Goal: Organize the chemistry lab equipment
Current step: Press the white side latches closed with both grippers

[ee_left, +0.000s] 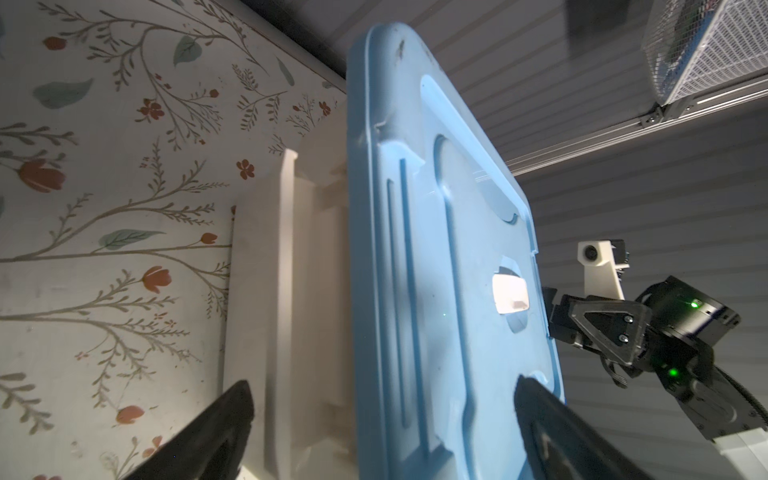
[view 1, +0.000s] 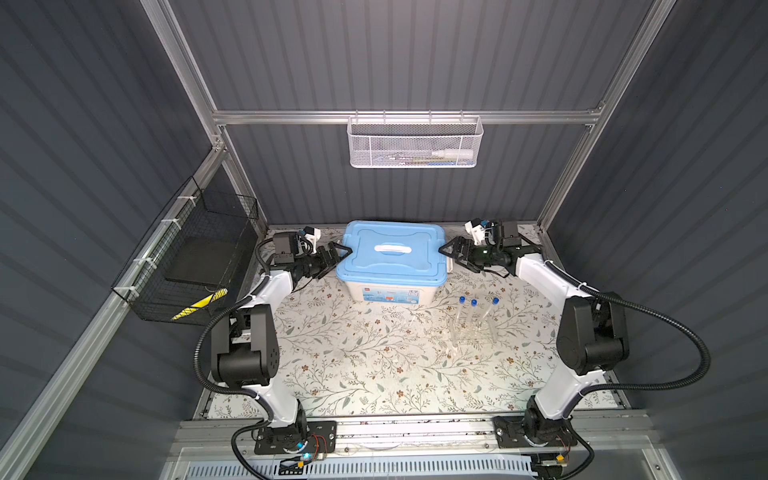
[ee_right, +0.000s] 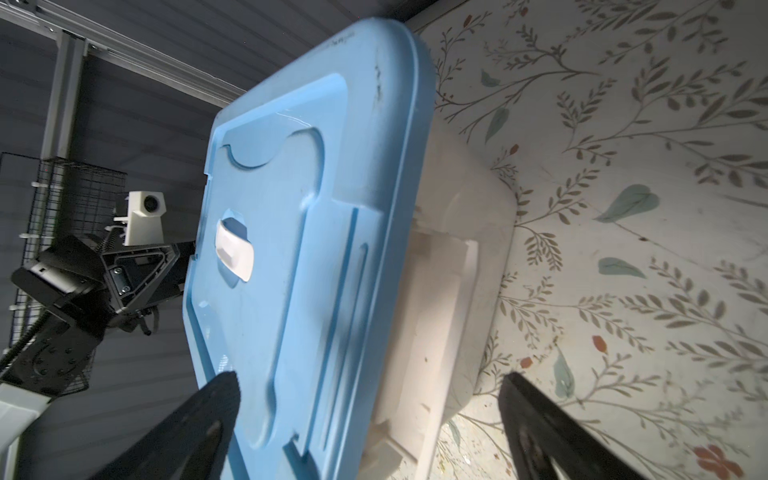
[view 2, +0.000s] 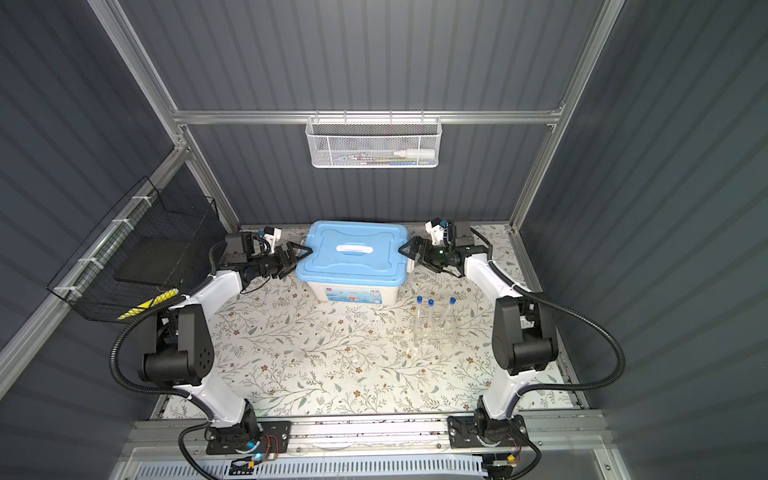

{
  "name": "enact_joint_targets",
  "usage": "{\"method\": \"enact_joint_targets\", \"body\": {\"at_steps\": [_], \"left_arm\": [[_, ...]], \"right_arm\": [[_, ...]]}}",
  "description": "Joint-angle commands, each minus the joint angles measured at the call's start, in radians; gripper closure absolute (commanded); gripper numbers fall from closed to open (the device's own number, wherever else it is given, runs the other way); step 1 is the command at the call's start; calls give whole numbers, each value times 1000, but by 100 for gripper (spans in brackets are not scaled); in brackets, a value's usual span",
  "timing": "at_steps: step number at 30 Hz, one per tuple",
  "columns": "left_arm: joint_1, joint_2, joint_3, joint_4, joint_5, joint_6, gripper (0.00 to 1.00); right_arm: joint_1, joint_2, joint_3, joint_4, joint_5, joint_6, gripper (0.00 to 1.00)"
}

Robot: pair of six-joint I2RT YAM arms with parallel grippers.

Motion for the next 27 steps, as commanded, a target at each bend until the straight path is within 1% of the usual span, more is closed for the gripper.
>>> {"method": "enact_joint_targets", "body": {"at_steps": [1,4,8,11,14,21,27], "left_arm": [[-3,1,8,48,57,-21,0],[-3,-6,7,46,54,-25,1],[-3,-38,6,32,20,-27,3],[-4,-69,18,-3,-12,-4,4],[-6,-88,35,-34,-18,13,4],[-21,-106,54,-53,-27,16,4],[-55,-105,72,-58,-43,18,4]], "right_arm": [[3,31,-8,72,-77,69,2],[4,32,-1,68,-76,78,6],[6,12,11,43,-62,76,12],[11,-8,27,14,-48,61,14],[16,-16,38,10,-57,68,15],[29,-17,91,-12,-52,79,18],[47,-19,108,-31,-35,83,19]]}}
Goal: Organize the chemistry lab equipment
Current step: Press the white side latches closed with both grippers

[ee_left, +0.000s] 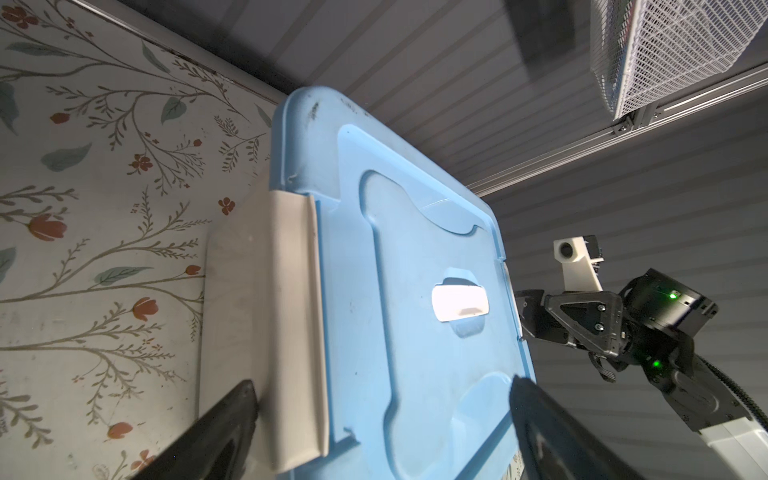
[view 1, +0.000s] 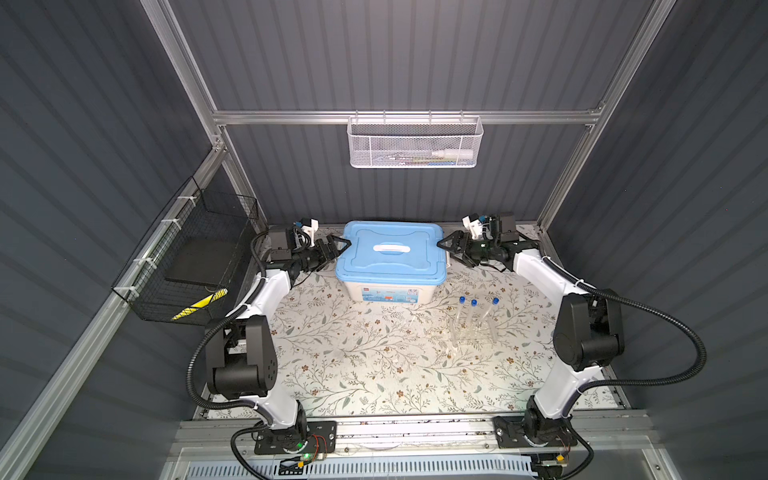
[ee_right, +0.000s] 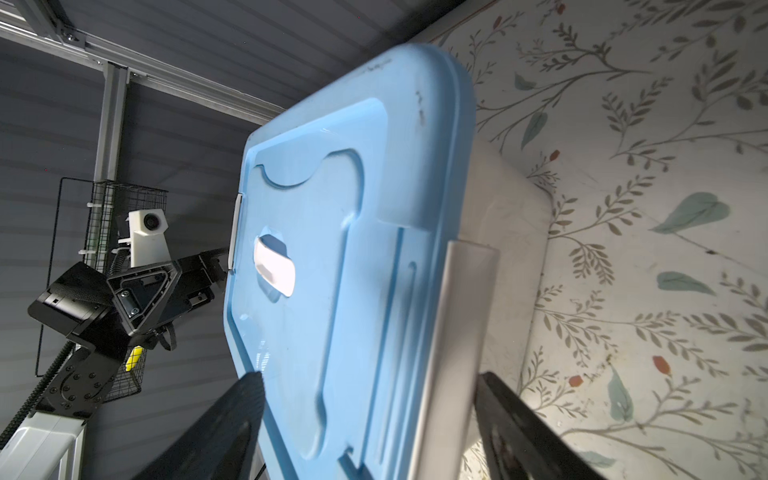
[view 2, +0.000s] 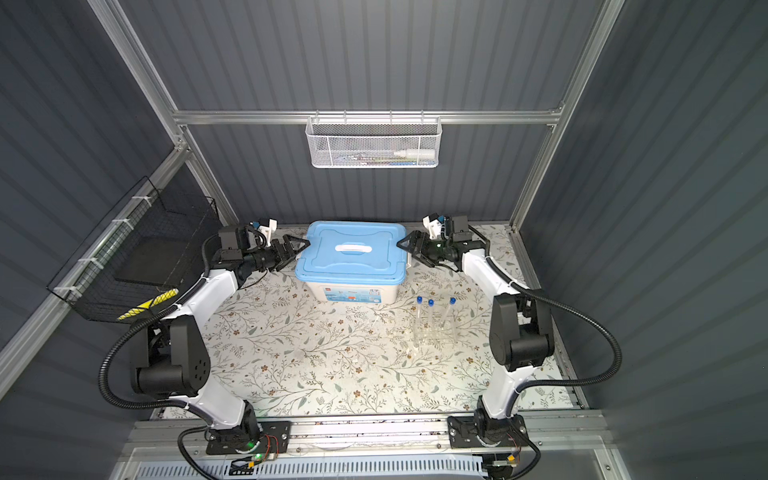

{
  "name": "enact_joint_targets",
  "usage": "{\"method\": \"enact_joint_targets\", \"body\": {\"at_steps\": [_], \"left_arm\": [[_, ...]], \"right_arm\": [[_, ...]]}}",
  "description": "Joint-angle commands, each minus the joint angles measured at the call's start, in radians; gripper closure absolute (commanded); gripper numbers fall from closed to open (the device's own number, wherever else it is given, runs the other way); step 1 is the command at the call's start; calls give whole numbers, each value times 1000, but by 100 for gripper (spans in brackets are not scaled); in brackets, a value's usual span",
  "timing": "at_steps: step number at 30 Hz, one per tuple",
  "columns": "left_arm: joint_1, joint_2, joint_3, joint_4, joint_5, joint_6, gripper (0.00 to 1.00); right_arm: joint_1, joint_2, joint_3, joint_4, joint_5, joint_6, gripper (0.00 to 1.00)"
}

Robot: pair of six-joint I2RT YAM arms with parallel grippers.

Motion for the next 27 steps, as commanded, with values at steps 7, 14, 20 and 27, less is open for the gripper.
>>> {"method": "enact_joint_targets", "body": {"at_steps": [7,14,20,27], "left_arm": [[-70,-30,40,-26,-17,21,4],[-83,-46,35,-29,-52,18,5],[-83,-68,39,-52,-92,25,5],[-89,-88,39,-80,-132,37,6]], "right_arm": [[36,-29,49,-20,-5,14,19],[59,-20,84,-37,23,18,19],[63,-26,87,-51,44,17,20],[64,-25,90,-61,58,12,20]]}}
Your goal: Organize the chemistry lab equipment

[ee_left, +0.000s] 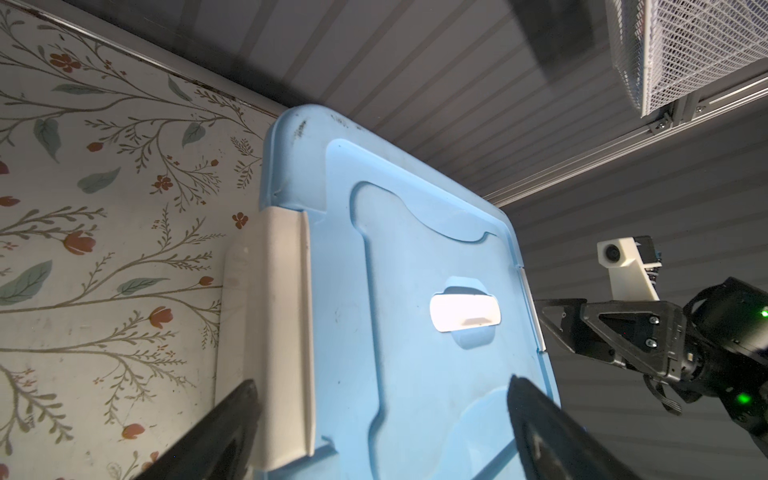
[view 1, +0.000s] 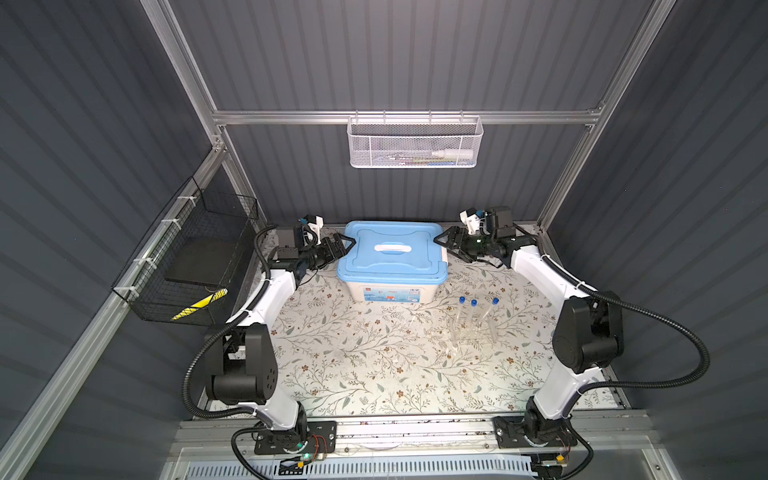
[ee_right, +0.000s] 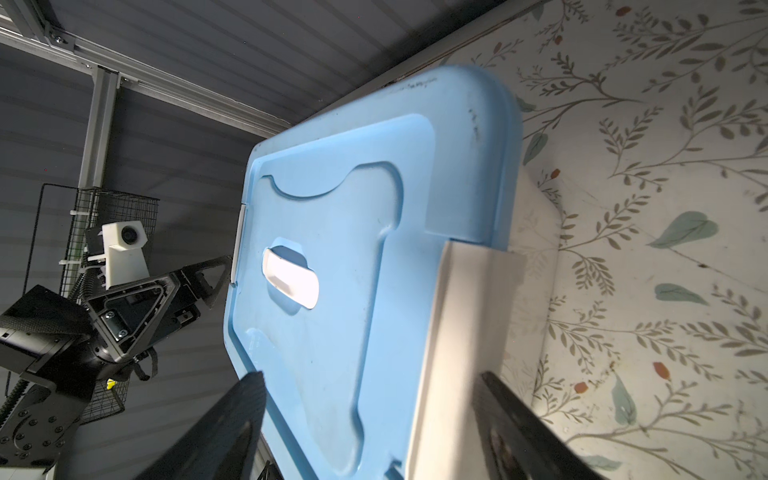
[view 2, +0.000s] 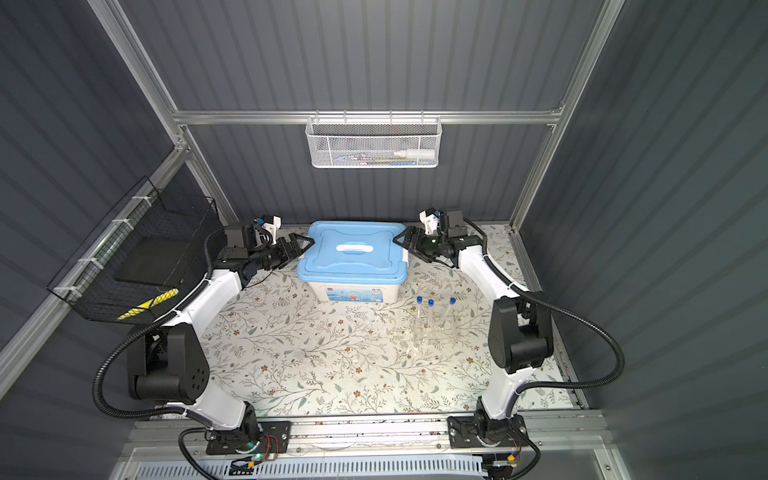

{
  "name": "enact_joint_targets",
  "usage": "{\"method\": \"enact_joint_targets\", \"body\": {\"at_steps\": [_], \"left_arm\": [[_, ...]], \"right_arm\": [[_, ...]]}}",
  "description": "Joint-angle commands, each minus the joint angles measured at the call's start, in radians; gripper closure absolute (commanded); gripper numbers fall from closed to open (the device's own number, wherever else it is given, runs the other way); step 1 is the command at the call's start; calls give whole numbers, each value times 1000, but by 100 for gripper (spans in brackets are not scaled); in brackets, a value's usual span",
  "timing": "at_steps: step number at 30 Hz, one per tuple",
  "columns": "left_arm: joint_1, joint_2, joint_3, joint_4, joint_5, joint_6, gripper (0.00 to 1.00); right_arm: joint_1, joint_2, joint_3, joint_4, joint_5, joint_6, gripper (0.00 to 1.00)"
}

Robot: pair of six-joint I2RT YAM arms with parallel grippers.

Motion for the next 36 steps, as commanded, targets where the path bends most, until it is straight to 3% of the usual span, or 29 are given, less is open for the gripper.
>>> {"method": "enact_joint_targets", "body": {"at_steps": [1,15,24,26,31,36], "left_arm": [[-23,-46,30,-47,13,29,6],[-24,-60,28,-90,-12,50,6],[-25,-107,27,-109,-83,72,0],[-24,-121,23,-122,-121,85,0],[-24,-170,4,-175,-261,129,0],[-17,-238,-45,-215,-486,178,0]], "right_arm": [[27,-16,31,-6,-31,3,19],[27,-10,26,-14,-14,-10,18],[18,-48,2,-16,30,-42,11],[9,-66,-4,-27,54,-59,2],[-34,-147,-44,-57,156,-143,1],[-121,-265,-159,-62,320,-243,1]]}}
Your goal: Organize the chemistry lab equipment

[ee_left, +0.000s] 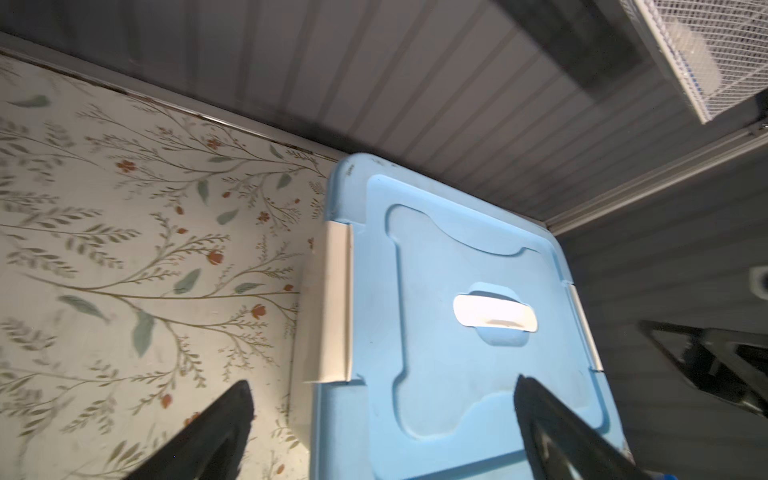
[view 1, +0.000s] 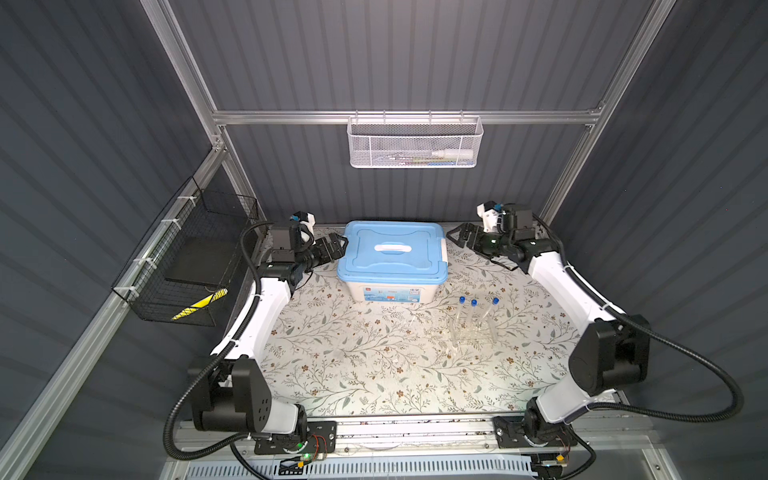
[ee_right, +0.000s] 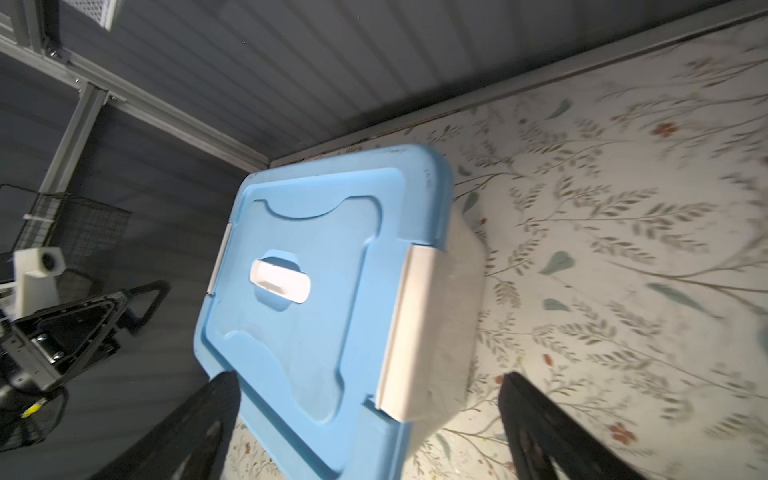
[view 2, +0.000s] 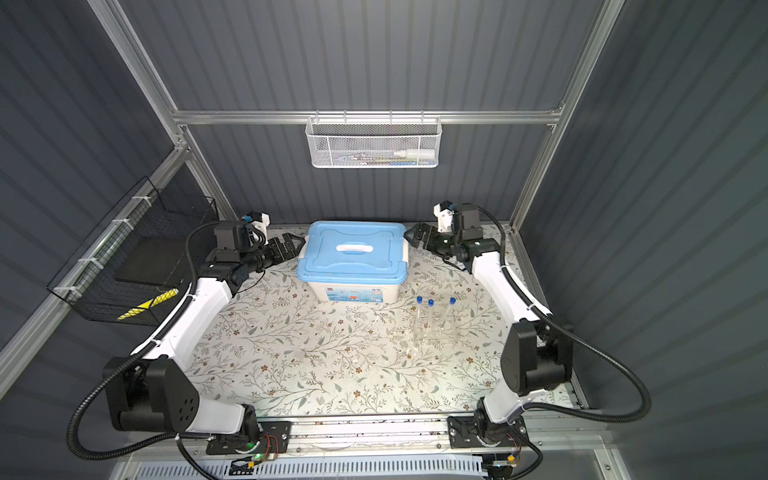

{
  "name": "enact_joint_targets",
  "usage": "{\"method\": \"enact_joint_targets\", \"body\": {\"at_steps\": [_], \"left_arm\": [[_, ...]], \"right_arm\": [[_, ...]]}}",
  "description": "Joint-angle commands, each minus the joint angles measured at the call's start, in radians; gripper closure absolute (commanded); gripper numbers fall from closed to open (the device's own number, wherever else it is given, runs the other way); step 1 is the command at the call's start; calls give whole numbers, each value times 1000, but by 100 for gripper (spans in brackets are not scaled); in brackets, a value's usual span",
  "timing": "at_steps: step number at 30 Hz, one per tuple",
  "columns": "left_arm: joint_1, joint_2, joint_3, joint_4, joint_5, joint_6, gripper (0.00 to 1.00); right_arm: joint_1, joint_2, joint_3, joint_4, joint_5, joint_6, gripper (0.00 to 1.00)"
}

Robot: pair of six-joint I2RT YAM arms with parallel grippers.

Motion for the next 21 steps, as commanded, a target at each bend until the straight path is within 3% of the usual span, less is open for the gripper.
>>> {"method": "enact_joint_targets", "body": {"at_steps": [1,10,21], "left_arm": [[8,-61,-48,-51,-180,65,0],[60,-168,-267,60,-444,153,0],[98,-172,-532,354,-525,229,0]], "right_arm": [[-65,-74,-87,-19,182,-108,1],[-192,-307,-495,280,514,-294,1],[-225,-319,-826,643,595,-321,1]]}}
